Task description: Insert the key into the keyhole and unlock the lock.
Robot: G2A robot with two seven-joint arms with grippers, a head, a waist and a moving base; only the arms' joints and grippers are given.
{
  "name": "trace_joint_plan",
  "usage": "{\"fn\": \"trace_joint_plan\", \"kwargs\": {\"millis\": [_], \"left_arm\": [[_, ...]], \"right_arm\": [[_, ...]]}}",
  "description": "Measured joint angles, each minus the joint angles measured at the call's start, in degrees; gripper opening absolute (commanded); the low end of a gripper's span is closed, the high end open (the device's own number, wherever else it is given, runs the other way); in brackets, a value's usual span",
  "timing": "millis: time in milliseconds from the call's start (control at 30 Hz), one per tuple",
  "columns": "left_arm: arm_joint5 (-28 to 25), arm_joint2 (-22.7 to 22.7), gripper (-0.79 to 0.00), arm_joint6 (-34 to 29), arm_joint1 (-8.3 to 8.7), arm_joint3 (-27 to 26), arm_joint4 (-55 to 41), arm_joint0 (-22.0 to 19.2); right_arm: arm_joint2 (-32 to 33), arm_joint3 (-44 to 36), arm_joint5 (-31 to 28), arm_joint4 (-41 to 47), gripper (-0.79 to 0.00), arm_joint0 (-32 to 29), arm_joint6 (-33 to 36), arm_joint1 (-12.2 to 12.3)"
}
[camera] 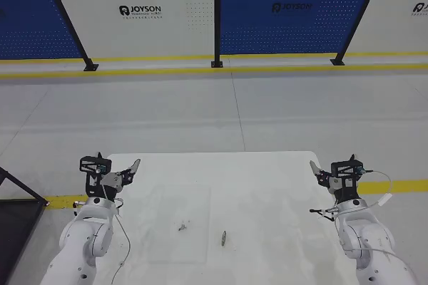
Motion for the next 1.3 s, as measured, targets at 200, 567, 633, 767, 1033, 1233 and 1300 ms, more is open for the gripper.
{"fn": "trace_joint_plan", "kwargs": {"millis": [200, 567, 633, 767, 1033, 1233, 1300], "left_arm": [[-0.84, 0.43, 0.0, -0.44, 0.07, -0.5, 0.49, 0.44], [-11.58, 7.15, 0.0, -15.92, 0.7, -14.46, 15.55, 11.43], [-11.88, 9.68, 0.0, -20.99, 0.63, -15.89, 18.69, 12.44], [-12.55, 15.74, 0.0, -28.12, 0.26, -15.74, 24.12, 12.59], [-2.08, 26.52, 0.0, -33.89, -1.67, -7.32, 27.14, 8.45], [4.87, 30.11, -0.296, -33.01, -2.79, -1.85, 27.7, 6.12], [5.95, 30.52, -0.299, -32.78, -2.98, -1.06, 27.78, 5.75]], "right_arm": [[0.0, 0.0, 0.0, 0.0, 0.0, 0.0, 0.0, 0.0], [0.0, 0.0, 0.0, 0.0, 0.0, 0.0, 0.0, 0.0], [0.0, 0.0, 0.0, 0.0, 0.0, 0.0, 0.0, 0.0], [0.0, 0.0, 0.0, 0.0, 0.0, 0.0, 0.0, 0.0], [0.0, 0.0, 0.0, 0.0, 0.0, 0.0, 0.0, 0.0], [0.0, 0.0, 0.0, 0.0, 0.0, 0.0, 0.0, 0.0], [0.0, 0.0, 0.0, 0.0, 0.0, 0.0, 0.0, 0.0]]}}
